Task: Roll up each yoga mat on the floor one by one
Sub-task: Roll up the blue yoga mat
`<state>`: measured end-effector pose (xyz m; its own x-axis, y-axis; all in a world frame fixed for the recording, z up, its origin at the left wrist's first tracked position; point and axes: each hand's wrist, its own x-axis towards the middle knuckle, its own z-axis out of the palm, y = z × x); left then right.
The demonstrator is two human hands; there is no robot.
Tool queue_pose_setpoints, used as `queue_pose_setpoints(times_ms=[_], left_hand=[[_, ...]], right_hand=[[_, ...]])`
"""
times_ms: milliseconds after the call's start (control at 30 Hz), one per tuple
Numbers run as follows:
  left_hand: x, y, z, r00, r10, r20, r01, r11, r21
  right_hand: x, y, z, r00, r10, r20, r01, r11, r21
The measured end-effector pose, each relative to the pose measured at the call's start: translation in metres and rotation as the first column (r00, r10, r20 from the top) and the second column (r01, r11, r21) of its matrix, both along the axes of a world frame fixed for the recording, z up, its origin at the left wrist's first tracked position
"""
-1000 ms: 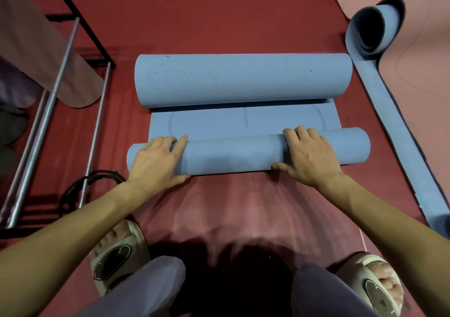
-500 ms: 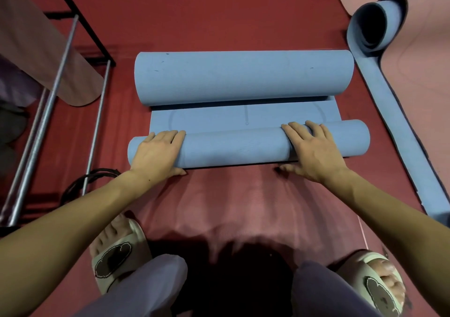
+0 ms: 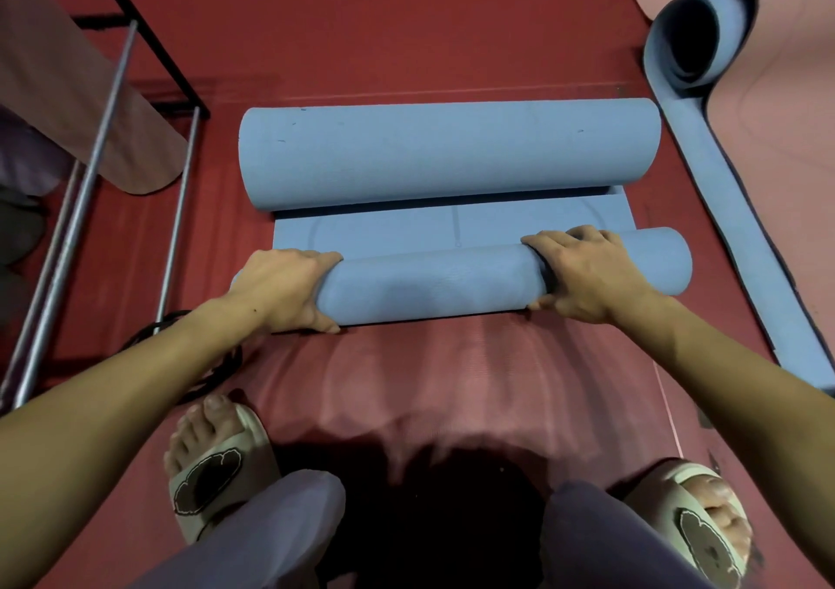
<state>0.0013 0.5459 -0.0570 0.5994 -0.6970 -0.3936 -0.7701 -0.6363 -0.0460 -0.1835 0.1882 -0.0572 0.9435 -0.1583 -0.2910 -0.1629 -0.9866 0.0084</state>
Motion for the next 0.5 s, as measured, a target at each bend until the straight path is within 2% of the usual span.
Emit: queue_pose_setpoints(times_ms=[167, 367, 500], left_hand=[[-0.002, 0.004, 0.003, 0.997, -0.009, -0.075, 0.013, 0.998, 0.057], [0.001, 0.009, 0.005, 0.970, 0.006, -0.242, 0.026, 0.992, 0.126], [0.002, 0.010, 0.003, 0.911, 0.048, -0.411, 0.024, 0.986, 0.168]], right_hand=[[-0.004, 0.004, 0.009, 0.995, 0.006, -0.104, -0.003, 0.999, 0.036], [-0.011, 0.008, 0.019, 0.973, 0.036, -0.228, -0.013, 0.995, 0.103], [-0.007, 0.010, 0.025, 0.942, -0.011, -0.334, 0.101, 0.962, 0.253]])
